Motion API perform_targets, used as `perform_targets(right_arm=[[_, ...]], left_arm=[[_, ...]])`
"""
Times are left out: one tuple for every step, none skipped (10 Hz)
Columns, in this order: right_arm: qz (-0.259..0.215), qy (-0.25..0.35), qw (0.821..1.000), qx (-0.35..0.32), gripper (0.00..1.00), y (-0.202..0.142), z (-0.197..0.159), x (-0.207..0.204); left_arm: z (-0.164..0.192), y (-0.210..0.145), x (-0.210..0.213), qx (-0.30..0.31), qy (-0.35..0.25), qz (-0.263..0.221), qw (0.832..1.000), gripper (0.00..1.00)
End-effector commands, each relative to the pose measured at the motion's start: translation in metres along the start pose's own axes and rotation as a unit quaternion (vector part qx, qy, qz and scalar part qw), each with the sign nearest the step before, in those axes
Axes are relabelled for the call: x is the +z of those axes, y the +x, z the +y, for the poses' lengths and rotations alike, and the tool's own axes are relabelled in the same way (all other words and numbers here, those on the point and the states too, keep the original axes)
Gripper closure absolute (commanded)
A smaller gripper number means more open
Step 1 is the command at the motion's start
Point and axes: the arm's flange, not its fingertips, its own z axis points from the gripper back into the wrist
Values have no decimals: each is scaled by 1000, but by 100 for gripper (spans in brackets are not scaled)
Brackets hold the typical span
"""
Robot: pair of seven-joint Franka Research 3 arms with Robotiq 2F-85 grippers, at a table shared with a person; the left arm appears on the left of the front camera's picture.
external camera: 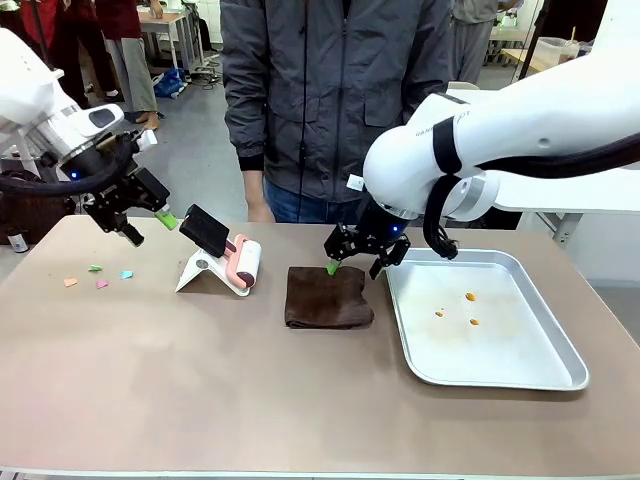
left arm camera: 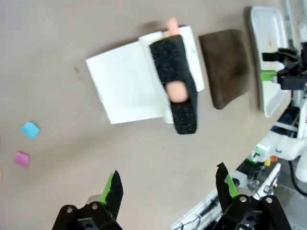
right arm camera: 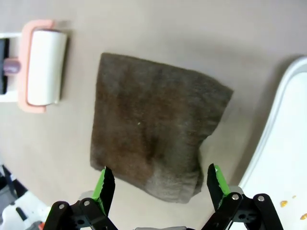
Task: Clean the surface of the table.
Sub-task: Hold the Lint Roller with your left hand and the towel with your right hand.
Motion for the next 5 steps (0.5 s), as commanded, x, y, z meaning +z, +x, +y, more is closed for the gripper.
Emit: perform_targets(right_arm=[[-24, -28, 999, -30, 0, 5, 11, -4], [-22, -40, 998, -33, 0, 6, 14, -9], [-23, -54, 998, -34, 0, 7, 17, -13], [-20, -65, 997, -37, 0, 8, 20, -18], [-12, -73, 997, -37, 0, 9, 22, -25]], left_arm=[[-7, -5, -10, 38, 15, -21, 999, 0], [-9, -1, -15, 55, 6, -24, 998, 0], [-10, 4, -19, 75, 2, -35, 997, 0], [-10, 10, -21, 96, -7, -52, 994, 0], [-9, 17, -23, 104, -18, -59, 993, 0]])
